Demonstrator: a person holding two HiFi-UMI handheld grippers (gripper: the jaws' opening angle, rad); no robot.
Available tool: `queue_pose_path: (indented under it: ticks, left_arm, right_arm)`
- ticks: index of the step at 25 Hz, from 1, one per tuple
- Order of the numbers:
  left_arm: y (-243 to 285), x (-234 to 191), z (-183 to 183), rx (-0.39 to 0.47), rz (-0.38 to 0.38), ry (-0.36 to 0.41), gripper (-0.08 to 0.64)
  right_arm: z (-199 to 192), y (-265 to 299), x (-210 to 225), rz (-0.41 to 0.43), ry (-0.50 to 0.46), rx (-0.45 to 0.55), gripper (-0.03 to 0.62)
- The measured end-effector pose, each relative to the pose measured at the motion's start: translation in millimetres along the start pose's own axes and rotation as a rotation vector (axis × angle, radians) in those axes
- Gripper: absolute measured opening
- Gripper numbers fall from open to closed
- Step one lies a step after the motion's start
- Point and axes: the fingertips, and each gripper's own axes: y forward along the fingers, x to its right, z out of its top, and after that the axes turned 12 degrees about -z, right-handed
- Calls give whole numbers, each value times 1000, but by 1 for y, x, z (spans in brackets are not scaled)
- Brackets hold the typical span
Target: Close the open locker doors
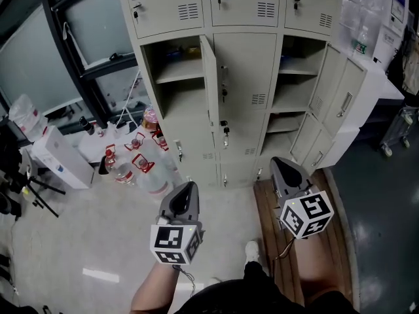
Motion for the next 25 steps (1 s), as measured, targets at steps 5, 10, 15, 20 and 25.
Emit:
queue_pose_path:
  ticks: [5, 10, 15, 20, 25]
  left_arm:
    - [41, -6, 8, -4, 28, 13, 5]
    - [82, -15, 12, -11, 51, 11, 5]
    - [120, -29, 10, -18, 84, 3, 5]
    - [151, -47, 4, -29, 138, -5, 5]
    - [177, -59, 1, -33, 183, -20, 5]
  right_arm:
    - [-2, 34, 24, 29, 12, -1, -6]
    - [-3, 73, 46, 58, 20, -7, -6]
    - [-13, 113, 64, 93, 32, -26, -6]
    - [-24, 150, 78, 134, 43, -48, -6]
    - [-33, 181, 92, 174, 52, -66, -6]
